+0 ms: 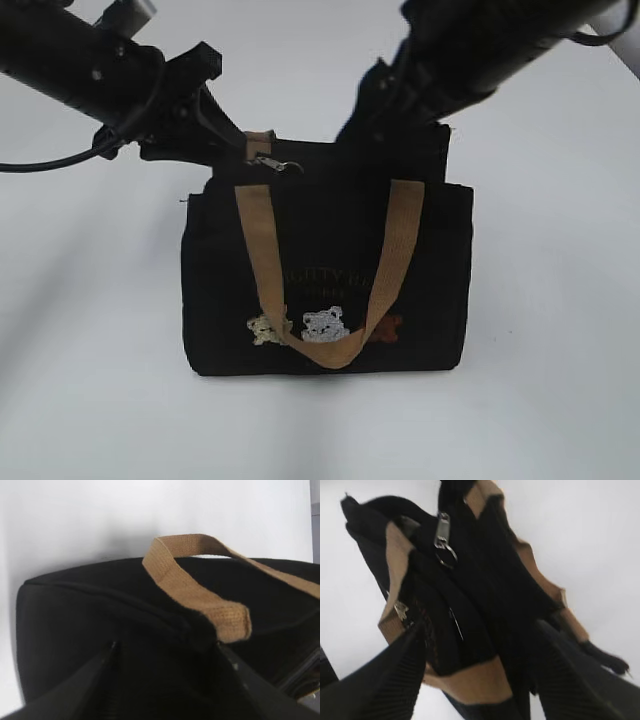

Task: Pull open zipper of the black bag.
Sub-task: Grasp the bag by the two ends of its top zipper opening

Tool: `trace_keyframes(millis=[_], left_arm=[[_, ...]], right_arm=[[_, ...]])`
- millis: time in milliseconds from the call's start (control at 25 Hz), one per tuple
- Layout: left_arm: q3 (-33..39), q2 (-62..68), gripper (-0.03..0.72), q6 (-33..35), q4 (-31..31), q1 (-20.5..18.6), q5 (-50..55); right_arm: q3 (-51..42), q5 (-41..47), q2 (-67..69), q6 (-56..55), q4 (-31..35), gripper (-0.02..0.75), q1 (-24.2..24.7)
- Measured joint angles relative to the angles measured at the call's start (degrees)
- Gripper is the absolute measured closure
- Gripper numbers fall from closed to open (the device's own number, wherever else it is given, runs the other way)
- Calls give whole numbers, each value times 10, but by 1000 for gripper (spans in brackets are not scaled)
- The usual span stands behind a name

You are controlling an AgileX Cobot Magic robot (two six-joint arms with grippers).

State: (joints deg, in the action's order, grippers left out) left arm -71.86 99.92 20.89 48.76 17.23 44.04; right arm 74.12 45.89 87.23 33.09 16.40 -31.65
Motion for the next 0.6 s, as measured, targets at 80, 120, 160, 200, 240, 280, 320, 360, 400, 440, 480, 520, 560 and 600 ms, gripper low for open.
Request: trace_keyframes(millis=[80, 120, 160, 200, 240, 280, 320, 360, 400, 440, 480, 520, 560, 600], left_arm=[[-1, 0, 562, 24, 0, 1, -13], [-1, 0, 621, 36, 1, 1, -14], [-1, 0, 657, 43, 0, 1, -14], [-1, 0, 670, 48, 0, 1, -13], [-1, 1, 677, 51, 0, 1, -12], [-1, 1, 677, 52, 0, 1, -12], [-1, 1, 677, 54, 0, 2, -12], [-1, 1, 677, 54, 0, 2, -12], [-1, 1, 677, 55, 0, 2, -12], [-1, 1, 677, 55, 0, 2, -12], [-1, 1, 677, 55, 0, 2, -12], [-1, 1, 677, 55, 0, 2, -12], [-1, 1, 677, 55, 0, 2, -12], [-1, 1, 677, 55, 0, 2, -12]], right_arm=[[28, -12, 35, 17, 0, 263, -21], [42, -15, 50, 25, 0, 280, -30], [57, -17, 68, 29, 1, 300, -38], [70, -17, 85, 32, 1, 321, -42], [81, -17, 101, 34, 1, 338, -44], [93, -18, 114, 35, 1, 358, -45], [103, -18, 127, 35, 1, 374, -45], [110, -18, 138, 37, 1, 386, -45], [117, -18, 145, 37, -1, 398, -45], [120, -18, 151, 37, -1, 405, -45], [121, -17, 154, 37, -1, 410, -45], [121, -14, 155, 37, -1, 412, -45], [123, -10, 155, 37, -1, 414, -45], [123, -7, 155, 38, -1, 415, -45]])
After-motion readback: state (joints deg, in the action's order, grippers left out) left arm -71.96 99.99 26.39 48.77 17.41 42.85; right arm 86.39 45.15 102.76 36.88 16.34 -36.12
